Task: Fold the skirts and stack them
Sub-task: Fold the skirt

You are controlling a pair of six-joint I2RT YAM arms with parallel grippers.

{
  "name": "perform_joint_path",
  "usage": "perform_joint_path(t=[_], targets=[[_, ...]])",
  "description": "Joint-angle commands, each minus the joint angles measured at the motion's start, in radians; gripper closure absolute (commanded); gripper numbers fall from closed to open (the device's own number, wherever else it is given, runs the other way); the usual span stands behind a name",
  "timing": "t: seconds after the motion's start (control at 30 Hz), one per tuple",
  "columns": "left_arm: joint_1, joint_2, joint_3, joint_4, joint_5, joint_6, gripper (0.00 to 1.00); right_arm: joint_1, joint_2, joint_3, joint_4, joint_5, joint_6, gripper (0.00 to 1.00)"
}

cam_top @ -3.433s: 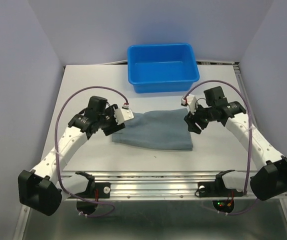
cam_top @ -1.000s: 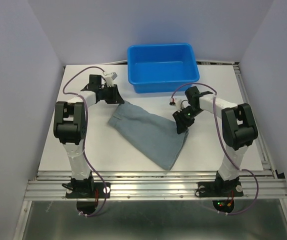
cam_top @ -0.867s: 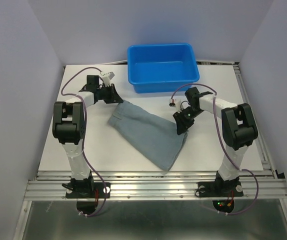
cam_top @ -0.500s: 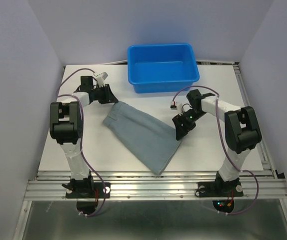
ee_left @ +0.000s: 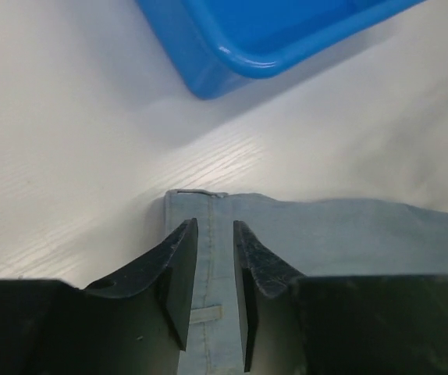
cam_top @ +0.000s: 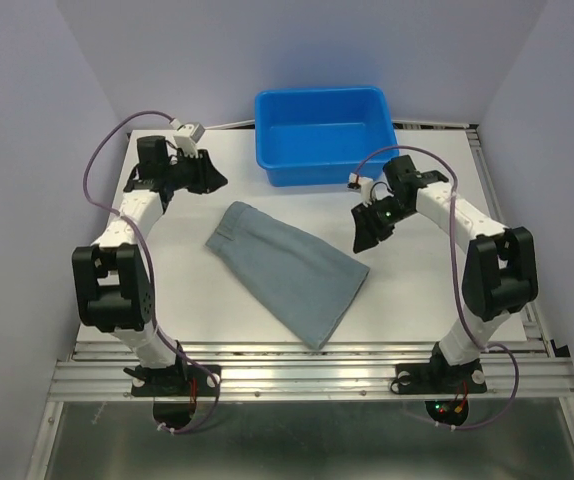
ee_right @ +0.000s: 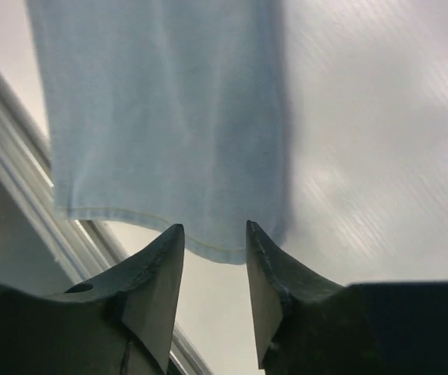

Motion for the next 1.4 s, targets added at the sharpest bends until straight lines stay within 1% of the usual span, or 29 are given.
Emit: perform_joint_path(t=[0.0,0.1,0.17,0.3,0.37,0.4,0.5,0.57,0.63,0.67,0.7,0.73,0.77,0.8,0.83,0.87,0.9,0.93,0.97,1.0,1.07,1.17,1.3,1.37], targets=[[-0.018,0.016,-0.052,0.053,0.133,-0.048,0.66,0.044,-0.021,0.017,-0.030,-0.180,-0.009,0.59],[-0.027,0.097,-0.063,0.117,0.210,-0.113,0.72,0.044,0.048,-0.012,-0.051,-0.205,-0.061,0.63],[-0.058,0.165,-0.064,0.145,0.218,-0.143,0.74,0.044,0.121,-0.029,-0.059,-0.190,-0.088,0.65],[-0.067,0.307,-0.015,0.154,0.173,-0.166,0.74,0.044,0.192,-0.087,0.004,-0.061,-0.096,0.66],[-0.067,0.395,0.047,0.134,0.147,-0.161,0.75,0.035,0.221,-0.111,0.038,-0.026,-0.096,0.66],[-0.067,0.421,0.099,0.090,0.114,-0.150,0.75,0.035,0.232,-0.119,0.038,-0.019,-0.093,0.66],[-0.067,0.492,0.167,0.032,0.098,-0.111,0.75,0.035,0.225,-0.160,0.023,-0.019,-0.098,0.66],[-0.070,0.504,0.221,-0.003,0.093,-0.089,0.73,0.035,0.209,-0.182,0.004,-0.028,-0.104,0.66],[-0.073,0.493,0.273,-0.085,0.098,-0.039,0.70,0.057,0.199,-0.205,-0.037,-0.039,-0.124,0.66],[-0.073,0.458,0.282,-0.108,0.099,-0.018,0.66,0.068,0.179,-0.210,-0.048,-0.041,-0.130,0.65],[-0.073,0.435,0.284,-0.151,0.098,0.054,0.64,0.090,0.166,-0.217,-0.077,-0.050,-0.147,0.65],[-0.072,0.405,0.278,-0.172,0.092,0.082,0.62,0.100,0.153,-0.216,-0.097,-0.059,-0.159,0.64],[-0.067,0.377,0.269,-0.189,0.077,0.108,0.57,0.111,0.139,-0.213,-0.118,-0.070,-0.173,0.61],[-0.064,0.319,0.249,-0.229,0.046,0.149,0.56,0.126,0.113,-0.208,-0.170,-0.093,-0.211,0.58],[-0.061,0.288,0.234,-0.246,0.035,0.168,0.53,0.127,0.103,-0.199,-0.200,-0.103,-0.222,0.55],[-0.049,0.232,0.214,-0.255,0.023,0.182,0.41,0.127,0.094,-0.175,-0.218,-0.108,-0.227,0.50],[-0.044,0.207,0.172,-0.269,-0.008,0.204,0.35,0.127,0.079,-0.156,-0.247,-0.114,-0.231,0.48],[-0.041,0.182,0.157,-0.280,-0.026,0.221,0.31,0.127,0.074,-0.136,-0.260,-0.116,-0.230,0.45],[-0.040,0.150,0.141,-0.289,-0.046,0.244,0.29,0.127,0.070,-0.089,-0.266,-0.123,-0.225,0.38],[-0.040,0.142,0.128,-0.301,-0.069,0.263,0.22,0.127,0.064,-0.064,-0.267,-0.142,-0.196,0.35],[-0.041,0.150,0.120,-0.321,-0.083,0.307,0.21,0.127,0.065,0.009,-0.251,-0.157,-0.161,0.33],[-0.043,0.194,0.160,-0.375,-0.039,0.369,0.21,0.127,0.083,0.066,-0.214,-0.157,-0.101,0.33],[-0.055,0.295,0.210,-0.429,0.007,0.445,0.20,0.127,0.094,0.079,-0.110,-0.050,-0.033,0.33],[-0.063,0.350,0.247,-0.453,0.026,0.490,0.20,0.127,0.106,0.074,-0.082,-0.024,-0.010,0.32]])
